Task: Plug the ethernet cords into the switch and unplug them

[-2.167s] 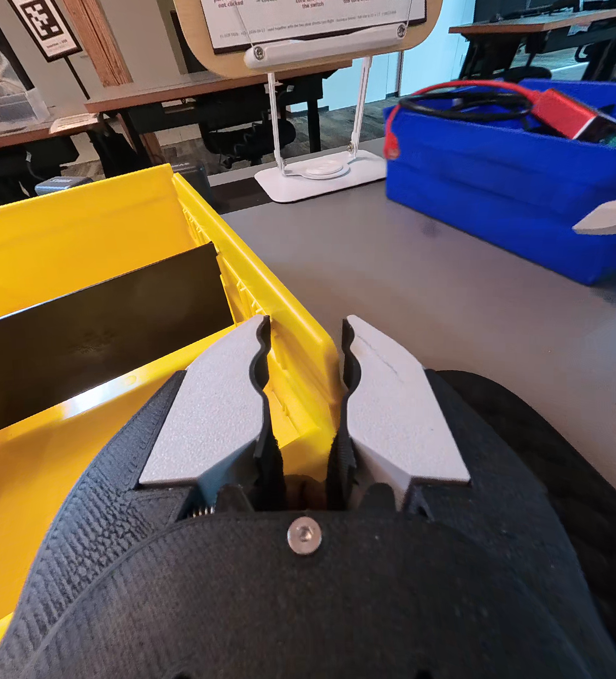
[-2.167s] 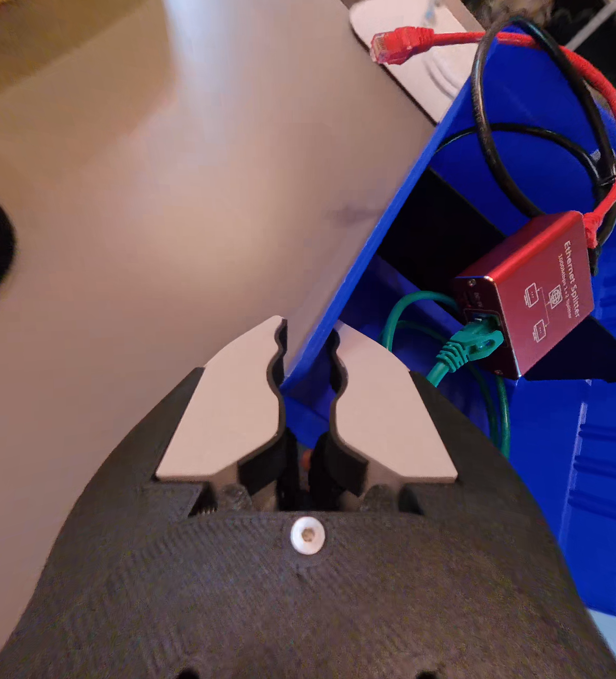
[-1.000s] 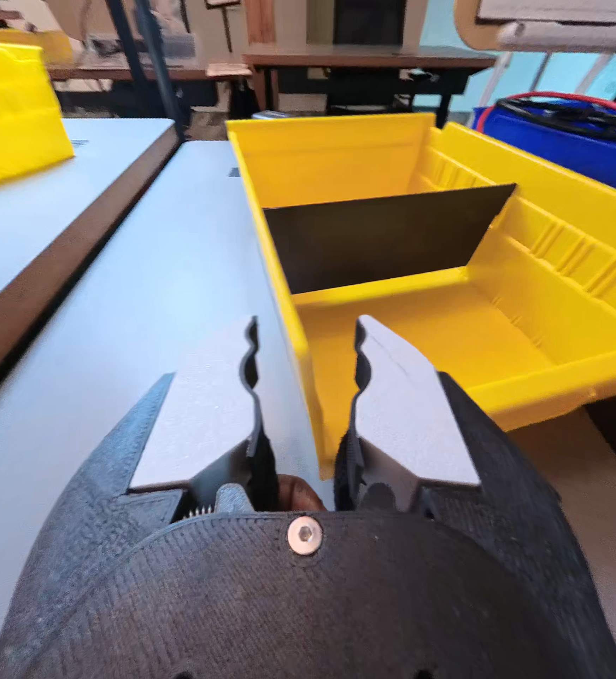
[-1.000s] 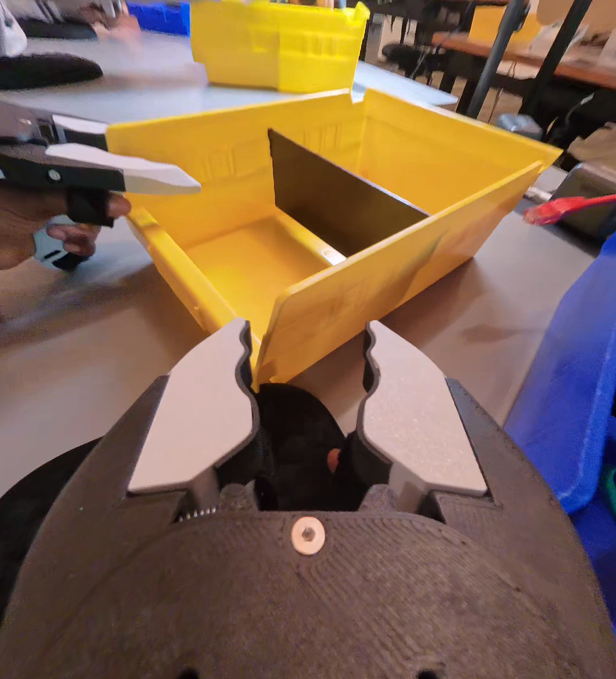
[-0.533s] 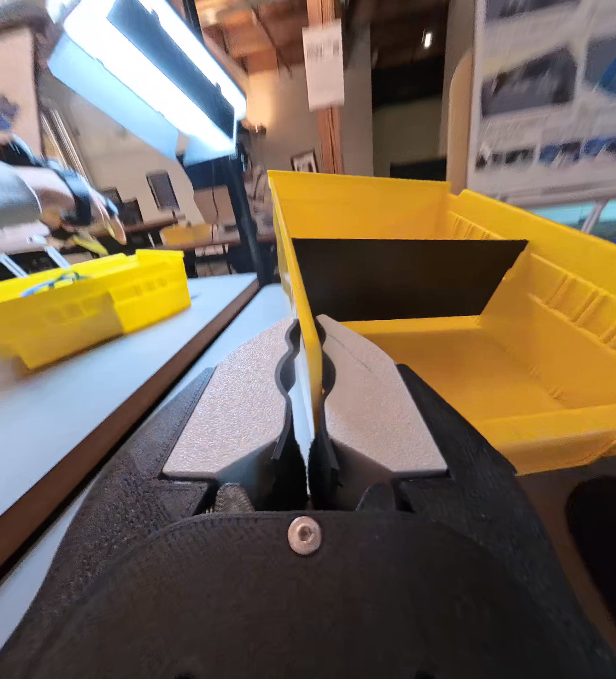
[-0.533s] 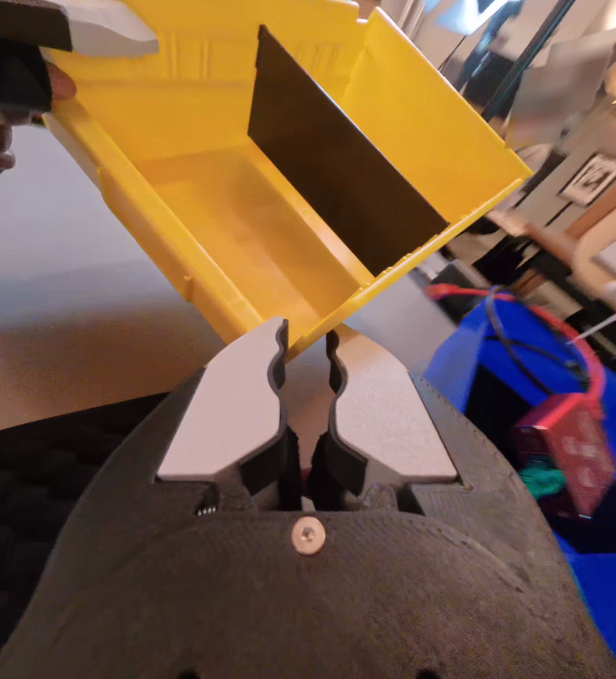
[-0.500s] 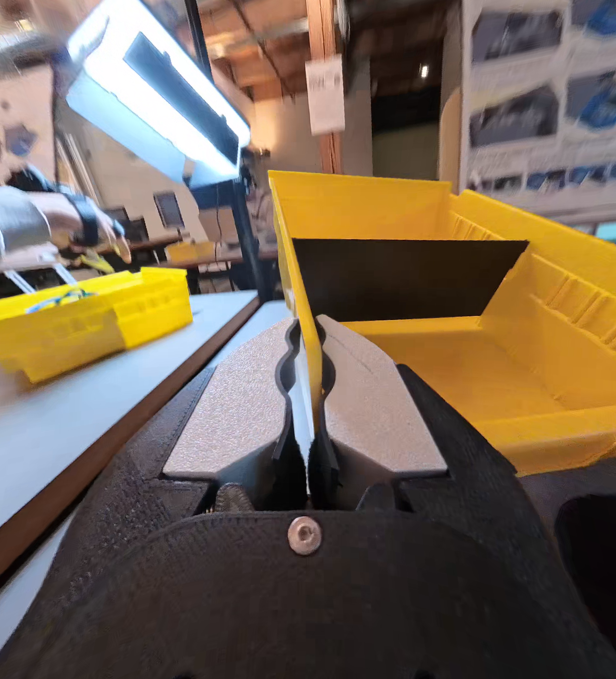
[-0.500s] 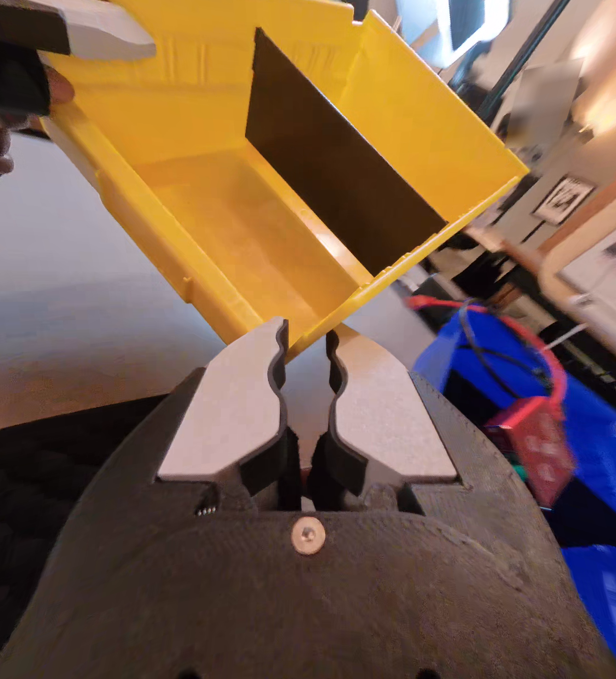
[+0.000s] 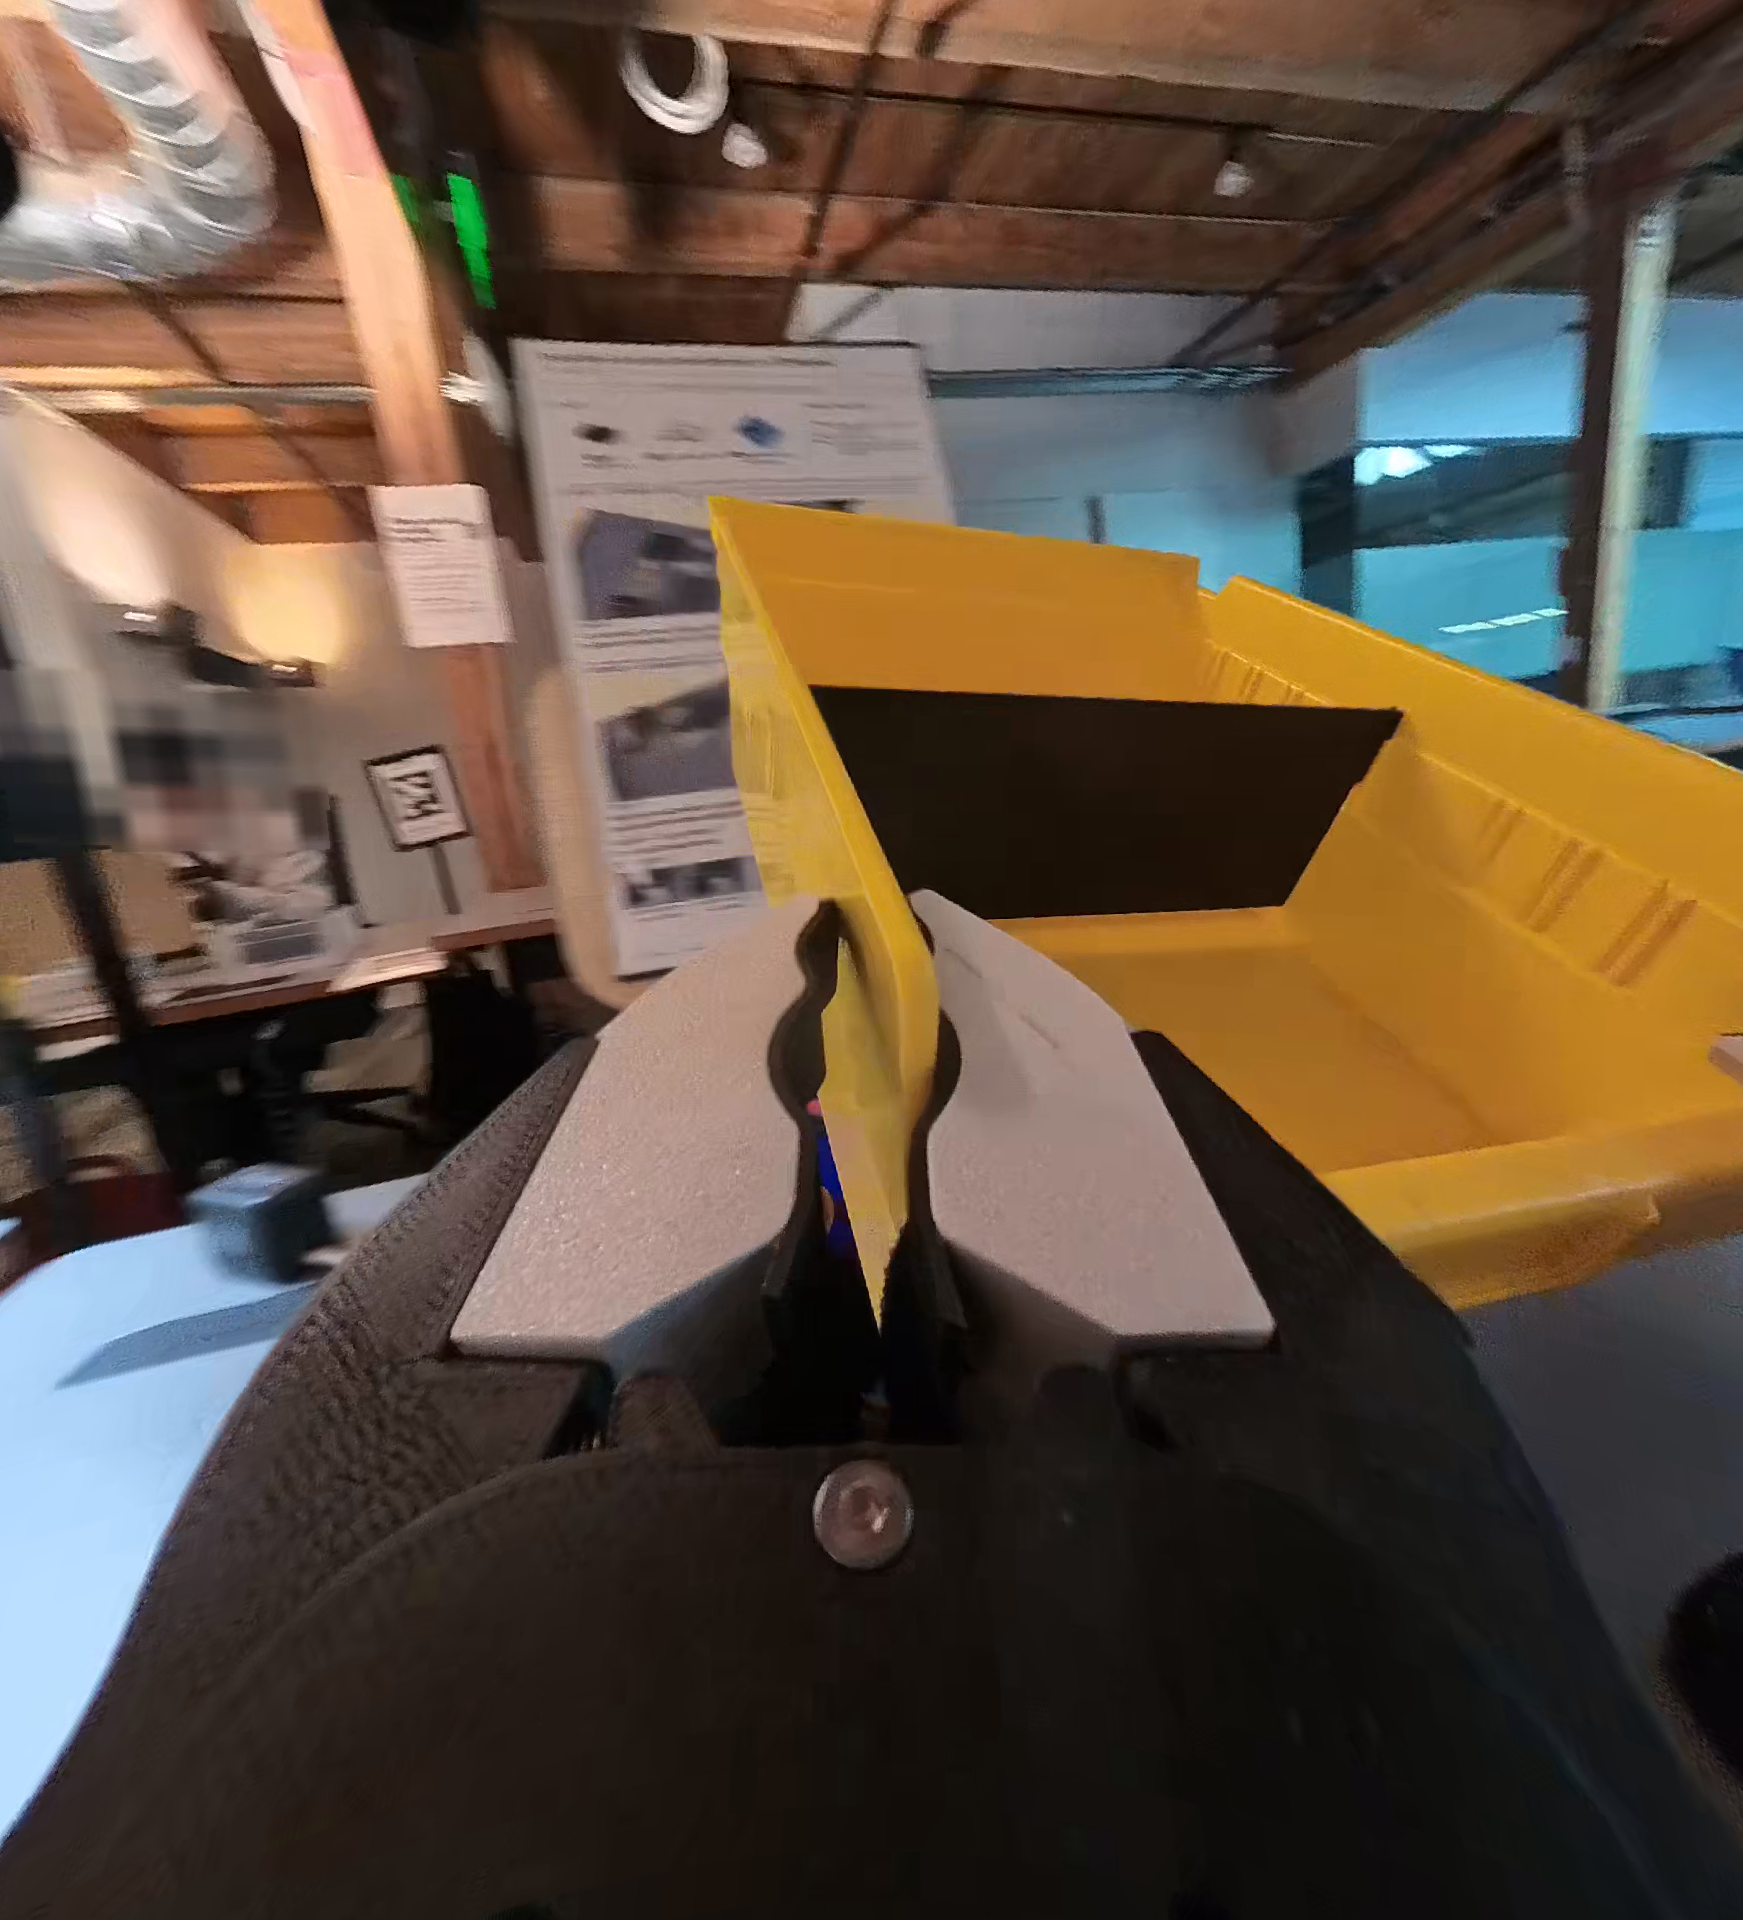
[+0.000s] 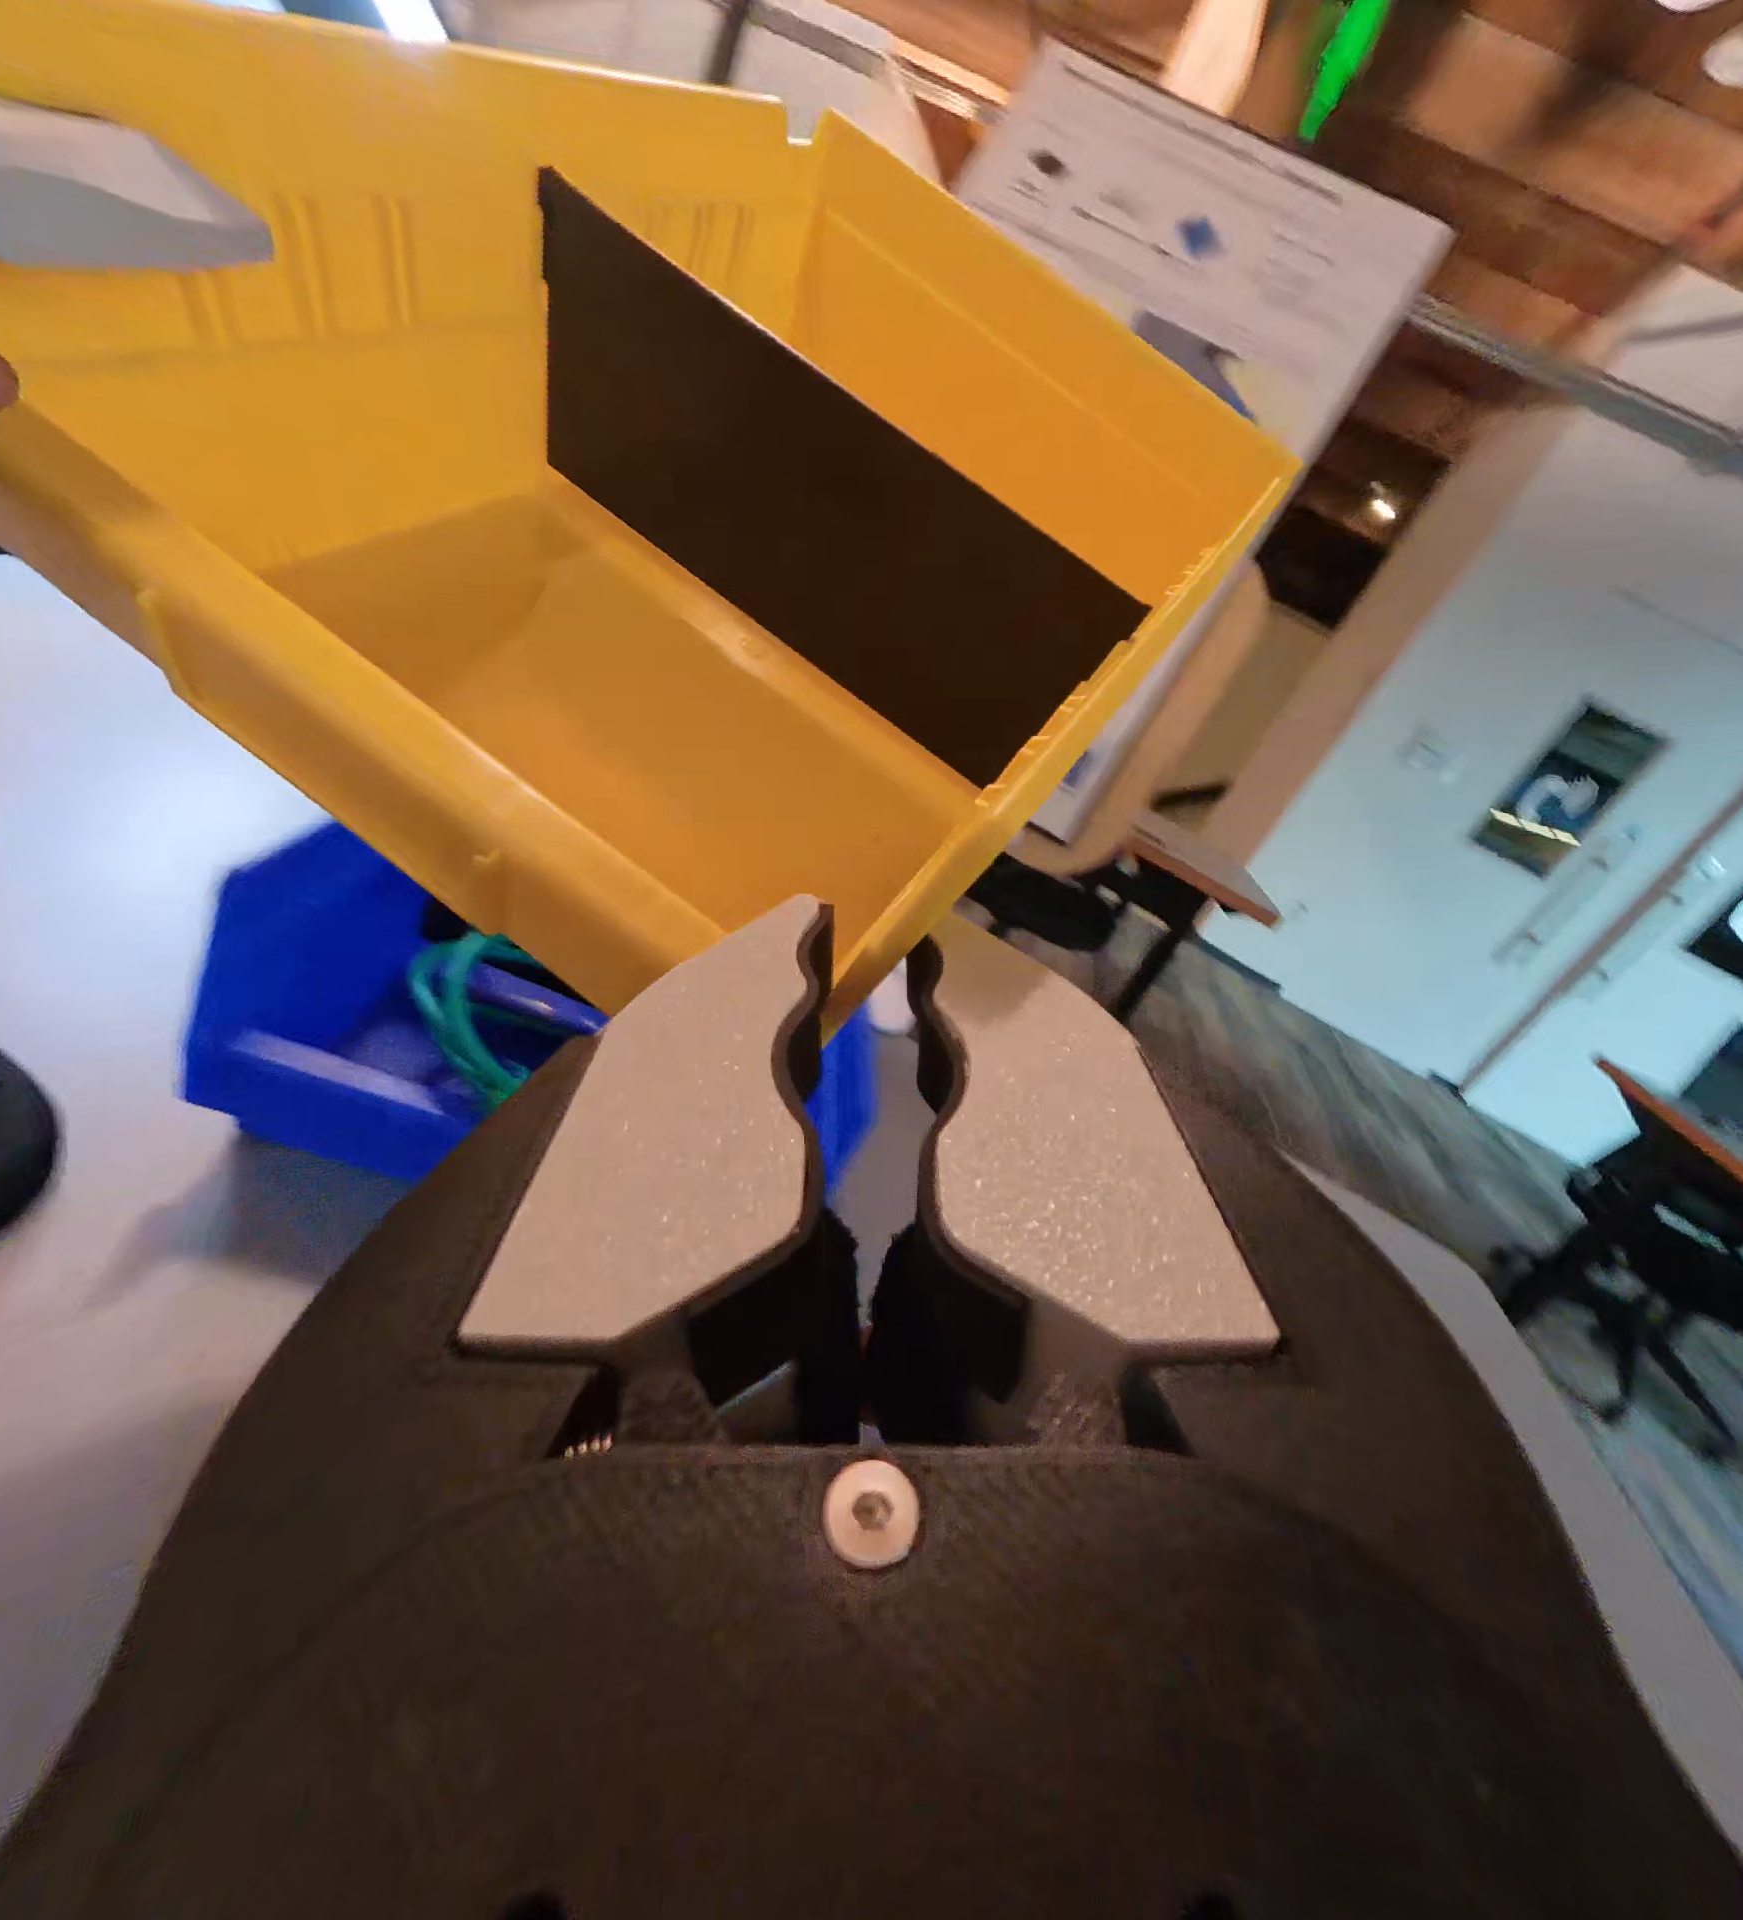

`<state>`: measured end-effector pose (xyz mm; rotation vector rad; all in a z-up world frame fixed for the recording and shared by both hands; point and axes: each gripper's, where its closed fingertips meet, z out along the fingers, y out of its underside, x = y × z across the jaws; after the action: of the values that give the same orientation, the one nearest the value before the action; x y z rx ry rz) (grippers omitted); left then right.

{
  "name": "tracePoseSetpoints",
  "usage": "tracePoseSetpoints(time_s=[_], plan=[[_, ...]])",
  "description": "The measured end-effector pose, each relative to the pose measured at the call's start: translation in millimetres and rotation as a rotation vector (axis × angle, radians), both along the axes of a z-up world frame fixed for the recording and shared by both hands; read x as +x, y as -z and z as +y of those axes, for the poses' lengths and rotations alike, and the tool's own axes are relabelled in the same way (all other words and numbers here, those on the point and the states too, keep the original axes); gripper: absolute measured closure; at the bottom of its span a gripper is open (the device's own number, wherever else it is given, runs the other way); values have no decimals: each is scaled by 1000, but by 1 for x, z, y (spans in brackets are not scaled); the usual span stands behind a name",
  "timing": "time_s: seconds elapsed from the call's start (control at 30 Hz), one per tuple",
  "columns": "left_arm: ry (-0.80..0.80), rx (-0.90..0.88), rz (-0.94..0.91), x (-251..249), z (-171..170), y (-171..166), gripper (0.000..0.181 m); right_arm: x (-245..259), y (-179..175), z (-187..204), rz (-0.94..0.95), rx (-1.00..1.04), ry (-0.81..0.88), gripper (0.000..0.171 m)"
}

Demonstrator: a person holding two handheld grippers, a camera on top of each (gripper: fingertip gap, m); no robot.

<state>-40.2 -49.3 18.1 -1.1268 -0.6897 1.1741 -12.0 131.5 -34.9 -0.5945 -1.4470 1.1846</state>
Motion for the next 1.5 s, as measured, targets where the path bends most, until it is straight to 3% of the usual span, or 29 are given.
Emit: tracePoseSetpoints(time_s=[0.2, 0.33, 0.5, 0.67, 0.8, 0.9, 0.97, 1.03, 1.1, 1.17, 1.27, 1.37, 1.5], plan=[[210, -67, -122, -33, 137, 28, 170, 6, 33, 124, -103, -107, 240, 160], [279, -115, -200, -44, 200, 60, 169, 6, 66, 180, -193, -179, 340, 161], [338, -141, -316, -53, 239, 109, 166, 4, 109, 217, -371, -204, 430, 162], [366, -195, -381, -53, 254, 147, 162, 3, 148, 231, -543, -182, 482, 162], [412, -270, -415, -53, 259, 163, 157, 2, 152, 238, -541, -201, 497, 163], [443, -510, -462, -53, 261, 194, 150, 2, 150, 239, -540, -237, 475, 159], [436, -624, -434, -49, 259, 194, 146, 3, 150, 236, -557, -264, 423, 153], [453, -697, -438, -39, 254, 186, 128, 5, 144, 235, -533, -294, 392, 146], [442, -792, -425, -27, 238, 175, 121, 7, 130, 237, -467, -280, 394, 137], [378, -876, -355, -17, 209, 161, 121, 11, 113, 235, -391, -201, 392, 125], [194, -1052, -361, -13, 146, 164, 124, 12, 103, 205, -335, 66, 269, 130], [97, -1176, -476, -15, 98, 196, 124, 6, 127, 168, -430, 341, 167, 115], [51, -1182, -484, -33, 80, 218, 123, -10, 160, 142, -512, 564, 163, 103]])
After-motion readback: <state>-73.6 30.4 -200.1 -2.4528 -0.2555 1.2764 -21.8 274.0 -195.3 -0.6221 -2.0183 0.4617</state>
